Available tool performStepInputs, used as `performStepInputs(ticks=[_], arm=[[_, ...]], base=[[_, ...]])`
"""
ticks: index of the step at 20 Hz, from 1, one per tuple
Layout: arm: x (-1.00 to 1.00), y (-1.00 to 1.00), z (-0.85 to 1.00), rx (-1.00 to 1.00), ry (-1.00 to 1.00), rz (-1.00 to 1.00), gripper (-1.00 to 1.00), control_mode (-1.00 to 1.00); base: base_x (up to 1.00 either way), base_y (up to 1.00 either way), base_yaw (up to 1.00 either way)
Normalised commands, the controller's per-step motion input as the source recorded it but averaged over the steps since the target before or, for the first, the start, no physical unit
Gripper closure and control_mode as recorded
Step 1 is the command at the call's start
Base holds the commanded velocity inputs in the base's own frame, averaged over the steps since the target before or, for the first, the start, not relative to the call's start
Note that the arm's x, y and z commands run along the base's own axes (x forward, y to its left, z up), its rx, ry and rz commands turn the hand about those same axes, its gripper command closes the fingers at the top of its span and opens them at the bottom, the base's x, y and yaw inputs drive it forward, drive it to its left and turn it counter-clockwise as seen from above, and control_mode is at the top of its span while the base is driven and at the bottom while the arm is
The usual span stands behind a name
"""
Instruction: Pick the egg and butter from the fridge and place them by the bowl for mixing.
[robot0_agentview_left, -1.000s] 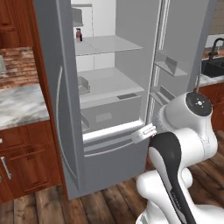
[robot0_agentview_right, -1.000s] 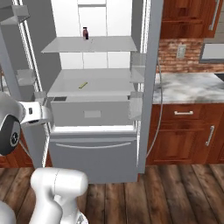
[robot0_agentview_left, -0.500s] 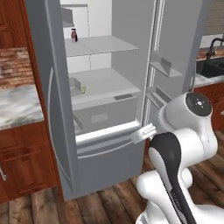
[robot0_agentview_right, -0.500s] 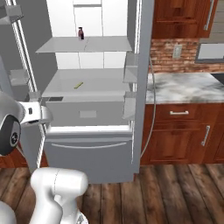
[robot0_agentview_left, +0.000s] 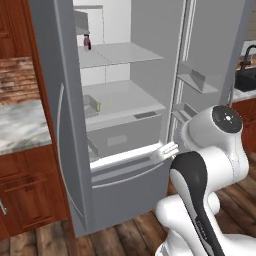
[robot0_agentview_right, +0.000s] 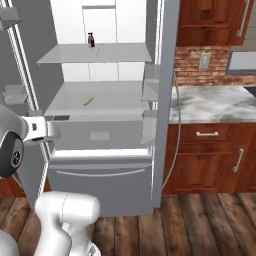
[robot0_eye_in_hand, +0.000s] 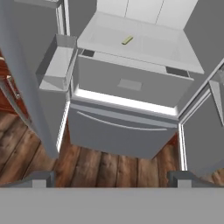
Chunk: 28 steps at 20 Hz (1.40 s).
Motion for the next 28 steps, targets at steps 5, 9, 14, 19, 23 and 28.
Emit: performStepInputs(ticks=[5, 9, 14, 19, 23, 28], arm=[[0.00, 0.00, 0.00, 0.00, 0.00, 0.00, -1.00, 1.00], [0.00, 0.00, 0.00, 0.00, 0.00, 0.00, -1.00, 1.00], [0.00, 0.00, 0.00, 0.00, 0.00, 0.00, -1.00, 1.00], [0.00, 0.00, 0.00, 0.00, 0.00, 0.00, -1.00, 1.00], [0.00, 0.00, 0.00, 0.00, 0.00, 0.00, -1.00, 1.00], [0.00, 0.00, 0.00, 0.00, 0.00, 0.00, -1.00, 1.00]], base=[[0.44, -0.13, 0.00], [0.31, -0.29, 0.00], [0.36, -0.14, 0.00], [0.69, 0.00, 0.00], [0.79, 0.00, 0.00], [0.74, 0.00, 0.00]])
